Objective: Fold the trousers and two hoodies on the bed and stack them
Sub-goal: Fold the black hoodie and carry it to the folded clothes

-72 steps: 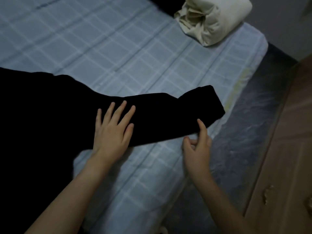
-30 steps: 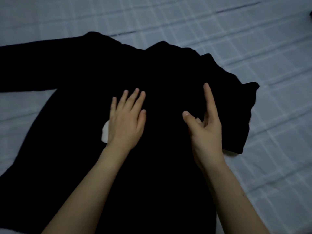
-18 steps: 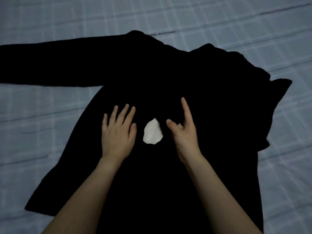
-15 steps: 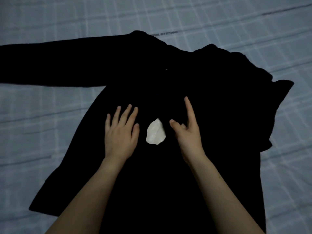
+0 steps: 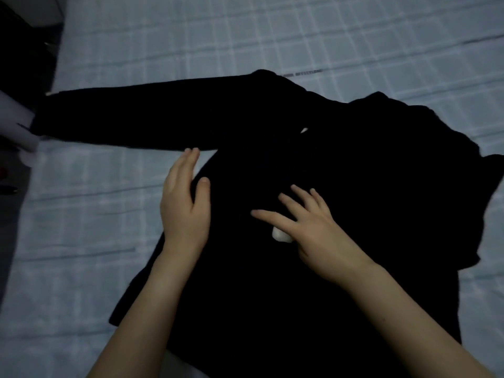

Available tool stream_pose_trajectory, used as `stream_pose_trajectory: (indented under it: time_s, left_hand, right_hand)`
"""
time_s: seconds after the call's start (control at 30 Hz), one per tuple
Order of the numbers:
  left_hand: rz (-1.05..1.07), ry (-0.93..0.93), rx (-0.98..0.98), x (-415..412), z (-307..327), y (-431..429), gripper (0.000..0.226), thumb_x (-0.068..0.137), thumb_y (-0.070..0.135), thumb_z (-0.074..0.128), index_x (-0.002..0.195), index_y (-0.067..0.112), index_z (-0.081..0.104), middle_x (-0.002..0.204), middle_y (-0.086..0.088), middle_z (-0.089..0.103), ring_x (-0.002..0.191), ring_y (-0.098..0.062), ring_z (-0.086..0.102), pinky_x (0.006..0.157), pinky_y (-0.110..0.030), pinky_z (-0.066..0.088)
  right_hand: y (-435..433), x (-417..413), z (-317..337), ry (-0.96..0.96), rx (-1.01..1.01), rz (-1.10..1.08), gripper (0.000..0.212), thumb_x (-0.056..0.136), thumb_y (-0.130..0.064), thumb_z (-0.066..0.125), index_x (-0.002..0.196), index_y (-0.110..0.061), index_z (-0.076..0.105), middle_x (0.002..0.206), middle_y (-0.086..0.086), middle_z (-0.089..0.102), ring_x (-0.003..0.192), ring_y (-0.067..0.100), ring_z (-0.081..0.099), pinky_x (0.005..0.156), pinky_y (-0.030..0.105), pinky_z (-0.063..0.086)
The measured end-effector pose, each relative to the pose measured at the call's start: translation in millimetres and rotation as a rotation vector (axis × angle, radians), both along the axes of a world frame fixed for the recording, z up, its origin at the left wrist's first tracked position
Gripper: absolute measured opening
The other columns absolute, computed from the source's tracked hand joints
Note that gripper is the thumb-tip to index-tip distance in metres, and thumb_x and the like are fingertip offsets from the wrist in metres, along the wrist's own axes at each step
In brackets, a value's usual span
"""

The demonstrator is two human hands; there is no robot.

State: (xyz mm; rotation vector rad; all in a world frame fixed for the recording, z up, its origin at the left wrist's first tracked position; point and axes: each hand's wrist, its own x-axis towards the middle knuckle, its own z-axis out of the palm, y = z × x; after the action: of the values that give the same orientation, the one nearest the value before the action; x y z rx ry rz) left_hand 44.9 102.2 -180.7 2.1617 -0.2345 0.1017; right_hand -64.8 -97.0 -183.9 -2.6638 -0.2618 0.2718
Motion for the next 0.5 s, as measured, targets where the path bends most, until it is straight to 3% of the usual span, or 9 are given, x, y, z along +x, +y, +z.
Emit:
stream_pose_trajectory:
  time_s: [0.07,0.13,0.2,0.3,0.4,0.5]
  left_hand:
    - [-0.081,-0.151,0.079,2.8,0.5,-2.3,0.048,0.096,0.018,0.041,0.143,0.011,0.048,0.149,-0.005,0.045,0.139,-0.019,0.039,0.115,-0.041,0.033]
    - [-0.234,-0.289,0.205,3.6,-9.6,-11.7,0.048,0.096,0.019,0.042,0.143,0.011,0.049,0.149,-0.008,0.045,0.139,-0.026,0.04,0.115,-0.046,0.03]
    - [-0.397,-0.339,0.449,4.7,-29.5,-22.1,0.052,0.097,0.025,0.04,0.148,0.017,0.043,0.153,-0.004,0.041,0.143,-0.026,0.034,0.119,-0.045,0.023]
    - [-0.483,-0.162,0.779,12.3,-70.5,-18.3,0.057,0.1,0.043,0.021,0.155,0.026,0.022,0.162,0.005,0.021,0.151,-0.021,0.014,0.123,-0.043,0.007]
    - [-0.463,-0.123,0.822,18.6,-101.9,-5.4,0.059,0.101,0.049,0.015,0.155,0.028,0.018,0.163,0.008,0.017,0.151,-0.019,0.011,0.123,-0.043,0.007]
    - [-0.452,-0.139,0.77,20.4,-107.6,-7.3,0.057,0.102,0.048,0.022,0.154,0.027,0.025,0.161,0.007,0.025,0.15,-0.02,0.018,0.122,-0.045,0.013]
  right_hand:
    - [2.5,0.9,-0.6,-0.158,0.26,-0.115,0.051,0.091,-0.002,0.048,0.128,-0.035,0.042,0.147,0.008,0.046,0.147,0.035,0.025,0.121,0.054,0.017]
    - [3.8,5.3,-10.5,-0.32,0.451,-0.356,0.033,0.089,-0.003,0.046,0.113,-0.024,0.051,0.133,0.001,0.055,0.137,0.023,0.04,0.114,0.041,0.033]
    - [8.4,24.0,-21.5,-0.321,0.349,-0.528,0.045,0.089,0.002,0.046,0.129,-0.017,0.054,0.141,0.003,0.052,0.141,0.022,0.036,0.116,0.035,0.028]
    - [14.3,55.7,-47.8,-0.21,0.024,-0.506,0.051,0.104,-0.026,0.04,0.154,-0.023,0.034,0.162,0.0,0.027,0.153,0.023,0.013,0.124,0.041,0.011]
    - [16.3,71.9,-79.9,-0.1,-0.225,-0.443,0.055,0.105,-0.044,0.025,0.158,-0.033,0.016,0.167,-0.003,0.012,0.154,0.022,0.003,0.124,0.045,0.005]
    - [17.3,70.9,-97.2,-0.128,-0.291,-0.46,0.057,0.103,-0.046,0.023,0.158,-0.034,0.013,0.167,-0.003,0.012,0.154,0.021,0.007,0.124,0.046,0.009]
